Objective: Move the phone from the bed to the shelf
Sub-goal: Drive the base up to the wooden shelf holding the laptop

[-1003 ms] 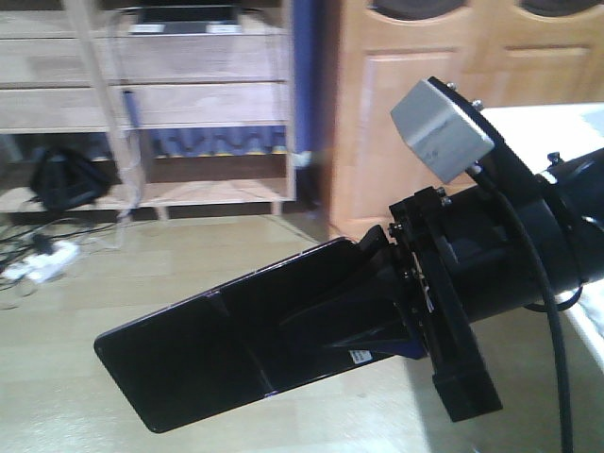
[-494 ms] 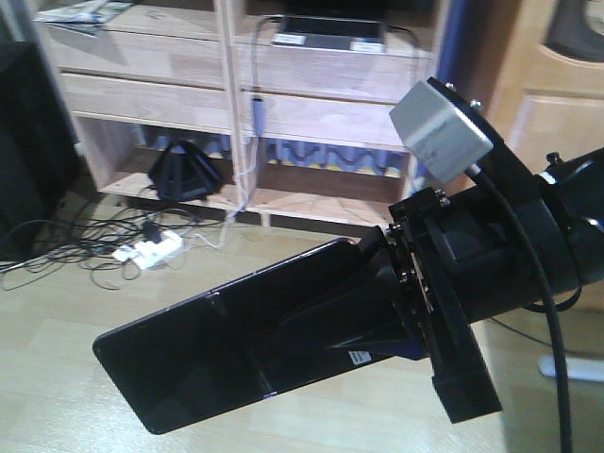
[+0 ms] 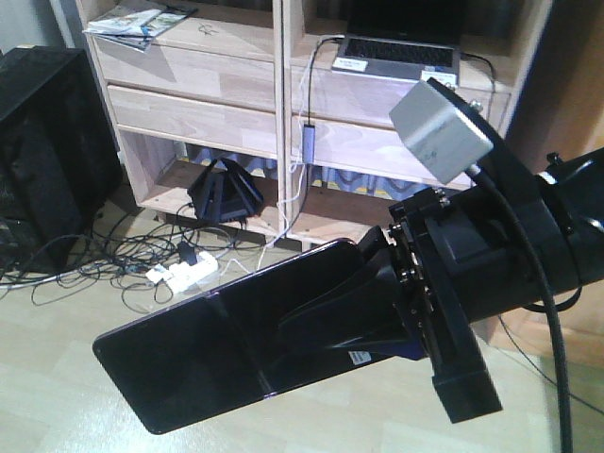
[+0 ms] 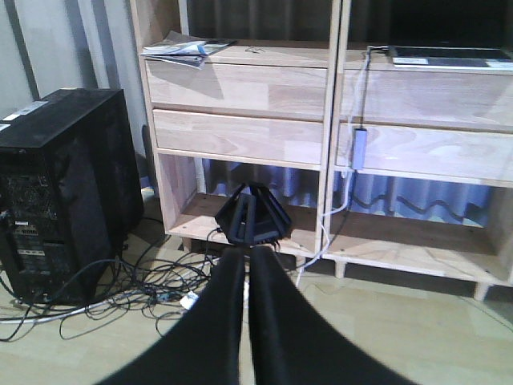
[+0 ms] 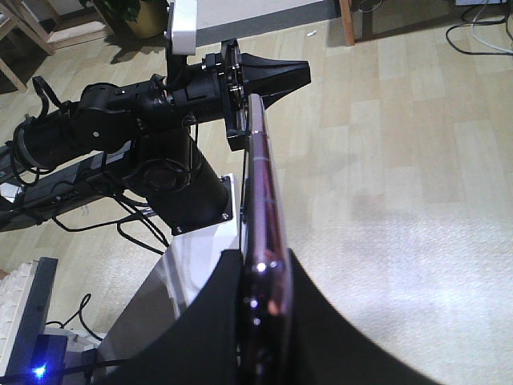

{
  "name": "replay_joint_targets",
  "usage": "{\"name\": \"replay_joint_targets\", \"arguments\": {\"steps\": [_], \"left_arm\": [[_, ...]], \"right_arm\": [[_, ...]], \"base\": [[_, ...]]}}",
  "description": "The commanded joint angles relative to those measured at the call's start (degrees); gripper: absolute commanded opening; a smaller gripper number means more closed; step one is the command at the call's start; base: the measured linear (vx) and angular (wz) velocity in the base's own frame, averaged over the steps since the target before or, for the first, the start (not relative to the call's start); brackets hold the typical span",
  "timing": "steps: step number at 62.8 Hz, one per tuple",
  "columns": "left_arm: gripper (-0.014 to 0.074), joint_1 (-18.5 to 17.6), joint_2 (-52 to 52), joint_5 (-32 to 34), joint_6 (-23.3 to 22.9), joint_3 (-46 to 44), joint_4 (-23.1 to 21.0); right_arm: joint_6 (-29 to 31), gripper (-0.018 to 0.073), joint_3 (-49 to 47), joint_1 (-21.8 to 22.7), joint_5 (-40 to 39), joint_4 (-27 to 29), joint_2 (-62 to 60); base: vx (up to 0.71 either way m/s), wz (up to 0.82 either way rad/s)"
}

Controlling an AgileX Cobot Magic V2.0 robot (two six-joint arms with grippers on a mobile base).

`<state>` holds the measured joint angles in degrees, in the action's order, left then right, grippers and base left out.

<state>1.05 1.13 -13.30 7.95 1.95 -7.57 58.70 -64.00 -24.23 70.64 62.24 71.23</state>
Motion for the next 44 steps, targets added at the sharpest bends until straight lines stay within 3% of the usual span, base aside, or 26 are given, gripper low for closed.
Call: {"name": "replay_joint_targets", "arguments": {"steps": [1, 44], "left_arm": [[0.0001, -0.1, 0.3, 4.2, -0.2, 0.1, -0.4], [0.0001, -0.1, 0.3, 4.2, -0.2, 0.1, -0.4]], "right_arm": [[0.6, -0.0004, -1.6, 0.0, 3.2, 5.4, -1.4], [0.6, -0.0004, -1.6, 0.0, 3.2, 5.4, -1.4]], "base": [[0.35, 0.10], [0.35, -0.01]]}}
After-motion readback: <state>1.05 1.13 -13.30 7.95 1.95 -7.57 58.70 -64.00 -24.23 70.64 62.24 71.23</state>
